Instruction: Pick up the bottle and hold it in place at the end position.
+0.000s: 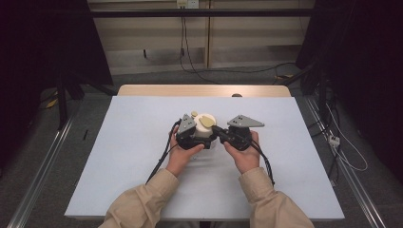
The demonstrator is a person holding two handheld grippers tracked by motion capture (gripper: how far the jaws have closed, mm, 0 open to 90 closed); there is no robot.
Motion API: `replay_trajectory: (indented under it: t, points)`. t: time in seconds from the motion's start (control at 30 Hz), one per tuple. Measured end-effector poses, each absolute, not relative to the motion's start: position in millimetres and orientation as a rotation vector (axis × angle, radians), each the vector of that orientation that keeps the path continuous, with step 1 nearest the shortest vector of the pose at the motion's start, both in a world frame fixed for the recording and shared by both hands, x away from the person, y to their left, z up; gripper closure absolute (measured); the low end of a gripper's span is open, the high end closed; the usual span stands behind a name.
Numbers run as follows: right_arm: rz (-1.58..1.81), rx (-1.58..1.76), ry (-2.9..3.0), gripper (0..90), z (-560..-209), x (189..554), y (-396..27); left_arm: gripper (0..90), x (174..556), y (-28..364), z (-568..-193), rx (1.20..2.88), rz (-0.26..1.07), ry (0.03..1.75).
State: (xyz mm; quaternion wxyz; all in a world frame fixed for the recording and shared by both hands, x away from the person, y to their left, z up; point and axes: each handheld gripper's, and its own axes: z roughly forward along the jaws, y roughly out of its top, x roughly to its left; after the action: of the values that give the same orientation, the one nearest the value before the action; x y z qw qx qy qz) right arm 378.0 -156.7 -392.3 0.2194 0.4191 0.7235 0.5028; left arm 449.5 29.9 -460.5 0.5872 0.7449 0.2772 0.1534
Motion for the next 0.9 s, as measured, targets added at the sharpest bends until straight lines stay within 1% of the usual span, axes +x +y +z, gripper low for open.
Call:
replay_trajectory:
  t: [0.9]
  points:
    - [1.395,1.141,1.991,90.0,-386.3,380.0,-154.4,6.1,449.0,29.5,-460.2,1.734,0.358,0.649]
